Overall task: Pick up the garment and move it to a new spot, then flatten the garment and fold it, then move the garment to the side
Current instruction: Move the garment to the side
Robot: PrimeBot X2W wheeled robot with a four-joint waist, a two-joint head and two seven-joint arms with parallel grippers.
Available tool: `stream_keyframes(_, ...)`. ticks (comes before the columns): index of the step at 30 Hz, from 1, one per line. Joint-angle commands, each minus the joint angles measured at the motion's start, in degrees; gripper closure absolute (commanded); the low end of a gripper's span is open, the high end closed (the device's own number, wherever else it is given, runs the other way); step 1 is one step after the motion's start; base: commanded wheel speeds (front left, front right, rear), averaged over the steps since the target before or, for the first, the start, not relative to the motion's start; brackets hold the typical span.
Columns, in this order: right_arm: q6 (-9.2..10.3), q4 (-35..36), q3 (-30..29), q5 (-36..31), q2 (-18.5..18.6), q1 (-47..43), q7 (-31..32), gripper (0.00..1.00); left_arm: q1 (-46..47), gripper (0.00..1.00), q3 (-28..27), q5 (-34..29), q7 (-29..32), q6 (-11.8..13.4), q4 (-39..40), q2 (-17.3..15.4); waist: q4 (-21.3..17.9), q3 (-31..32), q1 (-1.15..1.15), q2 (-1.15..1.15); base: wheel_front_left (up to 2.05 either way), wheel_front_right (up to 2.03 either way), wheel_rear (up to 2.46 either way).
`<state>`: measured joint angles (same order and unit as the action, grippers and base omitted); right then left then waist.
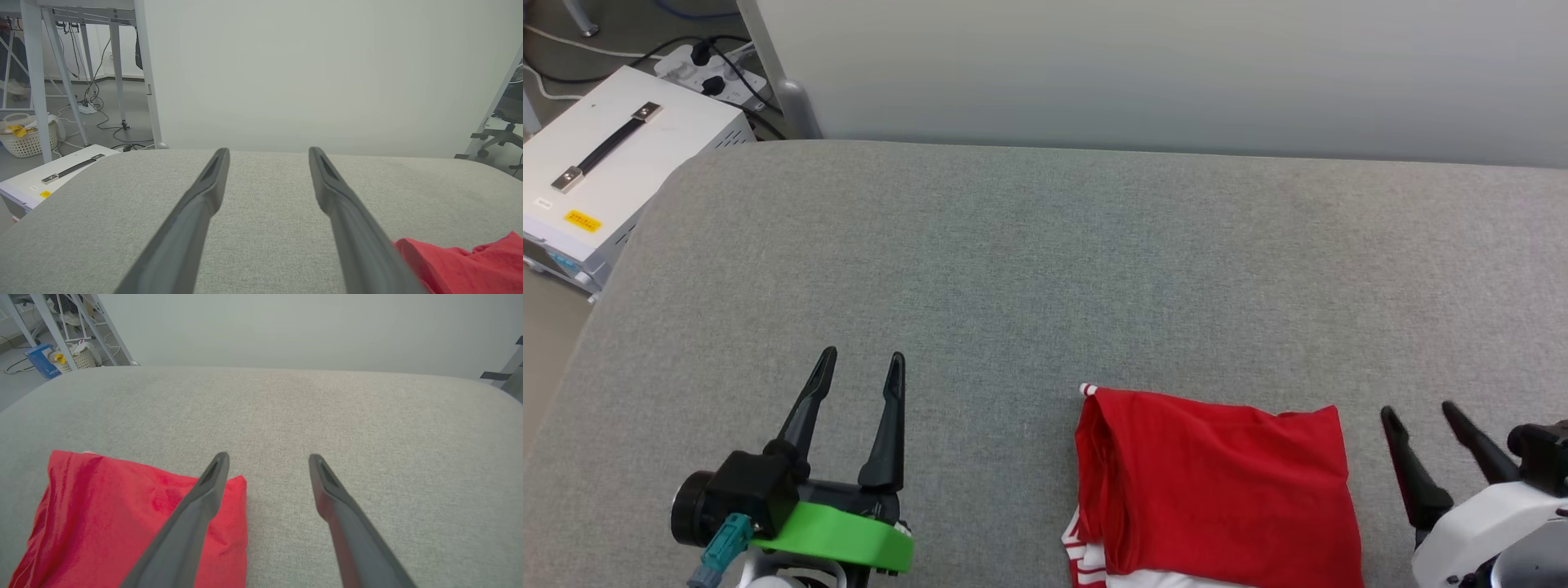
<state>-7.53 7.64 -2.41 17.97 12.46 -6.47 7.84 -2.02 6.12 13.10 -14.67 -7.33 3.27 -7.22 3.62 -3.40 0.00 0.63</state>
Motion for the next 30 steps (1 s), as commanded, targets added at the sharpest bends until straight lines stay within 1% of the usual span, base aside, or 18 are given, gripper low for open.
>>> stream_keyframes(1,0.04,0.06,0.69,1.78,0.29,-1.29,2.82,0.00,0.44,0.00,0.11,-0.29,-0.33,-0.15,-0.05,-0.22,0.29,-0.59,0.00,-0.63,0.00,0.00,0.00)
stream_keyframes(4,0.04,0.39,2.17,4.74,1.24,-2.15,8.54,0.00,0.94,0.00,0.31,-0.34,-0.33,-0.15,-0.02,-0.20,0.79,-1.58,0.00,-0.63,0.00,0.00,0.00)
stream_keyframes(6,0.04,0.52,2.73,5.80,1.89,-2.27,11.14,0.00,1.26,0.00,0.48,-0.28,-0.33,-0.15,-0.04,-0.25,1.16,-2.36,0.00,-0.63,0.00,0.00,0.00)
stream_keyframes(11,0.04,-0.20,3.67,6.86,2.47,-1.19,16.05,0.00,2.29,0.00,1.27,-0.19,-0.33,-0.15,-0.35,-0.28,2.37,-4.24,0.00,-0.63,0.00,0.00,0.00)
stream_keyframes(14,0.04,-1.83,3.88,7.35,2.06,-0.45,19.36,0.00,2.94,0.00,1.47,-0.14,-0.33,-0.15,-0.47,-0.29,3.39,-5.32,0.00,-0.63,0.00,0.00,0.00)
stream_keyframes(20,0.04,-4.93,5.44,6.01,2.56,1.81,22.95,0.00,4.34,0.00,1.63,-0.07,-0.33,-0.15,-0.45,-0.14,5.17,-7.59,0.00,-0.63,0.00,0.00,0.00)
stream_keyframes(26,0.04,-8.73,6.76,5.31,1.92,3.60,25.49,0.00,5.32,0.00,2.26,-0.32,-0.33,-0.15,-0.77,-0.02,6.22,-9.14,0.00,-0.63,0.00,0.00,0.00)
stream_keyframes(27,0.04,-9.25,7.01,5.17,1.89,3.79,25.92,0.51,5.45,0.00,2.31,-0.37,-0.33,-0.15,-0.83,0.00,6.28,-9.28,0.00,-0.63,0.00,0.00,0.00)
stream_keyframes(28,0.04,-9.58,7.22,5.04,1.91,3.97,26.07,0.67,5.54,0.00,2.33,-0.41,-0.33,-0.15,-0.87,0.02,6.30,-9.38,0.00,-0.63,0.00,0.00,0.00)
stream_keyframes(29,0.04,-10.01,7.44,4.77,2.01,4.22,26.09,1.00,5.63,0.00,2.34,-0.45,-0.33,-0.15,-0.92,0.03,6.27,-9.43,0.00,-0.63,0.00,0.00,0.00)
stream_keyframes(30,0.04,-10.35,7.71,4.57,2.15,4.39,26.11,1.00,5.66,0.00,2.34,-0.47,-0.33,-0.15,-0.97,0.04,6.21,-9.43,0.00,-0.63,0.00,0.00,0.00)
